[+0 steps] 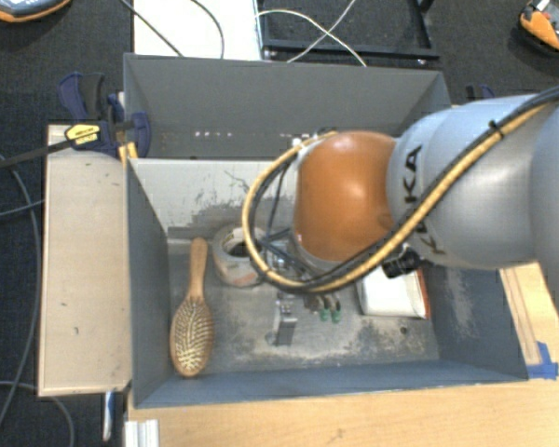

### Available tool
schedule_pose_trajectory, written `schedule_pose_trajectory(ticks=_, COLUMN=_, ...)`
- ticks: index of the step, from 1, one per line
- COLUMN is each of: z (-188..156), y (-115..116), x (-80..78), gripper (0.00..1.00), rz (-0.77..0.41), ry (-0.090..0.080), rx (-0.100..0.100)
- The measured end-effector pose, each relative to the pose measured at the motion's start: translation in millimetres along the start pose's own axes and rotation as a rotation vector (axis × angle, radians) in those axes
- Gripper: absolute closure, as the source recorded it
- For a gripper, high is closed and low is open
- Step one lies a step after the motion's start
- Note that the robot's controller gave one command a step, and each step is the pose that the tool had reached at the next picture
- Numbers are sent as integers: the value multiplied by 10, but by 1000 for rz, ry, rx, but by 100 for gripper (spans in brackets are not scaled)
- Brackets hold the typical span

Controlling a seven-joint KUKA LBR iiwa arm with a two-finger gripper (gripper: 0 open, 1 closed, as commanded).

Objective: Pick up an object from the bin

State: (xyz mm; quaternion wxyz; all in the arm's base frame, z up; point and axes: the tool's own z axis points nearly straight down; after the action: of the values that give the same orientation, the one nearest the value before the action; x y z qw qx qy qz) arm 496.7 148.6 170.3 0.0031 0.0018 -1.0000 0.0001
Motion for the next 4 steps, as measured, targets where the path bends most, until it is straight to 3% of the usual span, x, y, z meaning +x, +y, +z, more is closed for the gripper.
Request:
schedule_pose_trajectory(ticks=1, z=-44, y=-9, x=-20, gripper=0, rz=6, ry=-8, rx=-1)
schedule_pose_trajectory(ticks=2, z=912, y=-86, x=-785, gripper=0, rz=-141, ry=-25, rx=-5)
schedule_pose_trajectory(ticks=3, z=514, y=20, x=-747, gripper=0, rz=-137, ry=-11, rx=-2)
schedule_pose_trajectory(ticks=4, z=894, y=-76, x=-800, gripper=0, rz=-138, ry=-31, rx=-7)
